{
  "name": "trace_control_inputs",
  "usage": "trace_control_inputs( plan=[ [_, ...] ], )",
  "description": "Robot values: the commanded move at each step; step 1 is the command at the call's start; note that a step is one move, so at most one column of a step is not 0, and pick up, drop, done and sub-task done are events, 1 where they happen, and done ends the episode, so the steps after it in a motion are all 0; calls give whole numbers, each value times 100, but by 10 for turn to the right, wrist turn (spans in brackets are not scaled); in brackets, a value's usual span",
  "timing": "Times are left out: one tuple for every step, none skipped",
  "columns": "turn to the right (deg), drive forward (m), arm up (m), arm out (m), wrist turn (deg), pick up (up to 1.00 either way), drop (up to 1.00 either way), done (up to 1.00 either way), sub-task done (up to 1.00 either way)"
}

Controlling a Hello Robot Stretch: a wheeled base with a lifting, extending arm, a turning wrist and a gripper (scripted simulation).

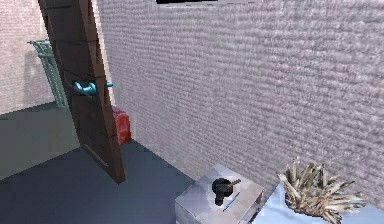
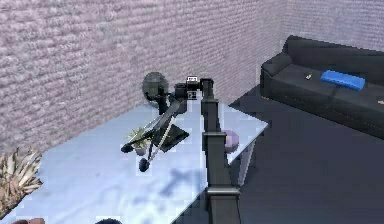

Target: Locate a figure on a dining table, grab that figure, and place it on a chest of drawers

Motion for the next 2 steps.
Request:
trace_control_inputs(
  plan=[
    [0,0,0,0,450,0,0,0,0],
    [0,0,0,0,450,0,0,0,0]
  ],
)
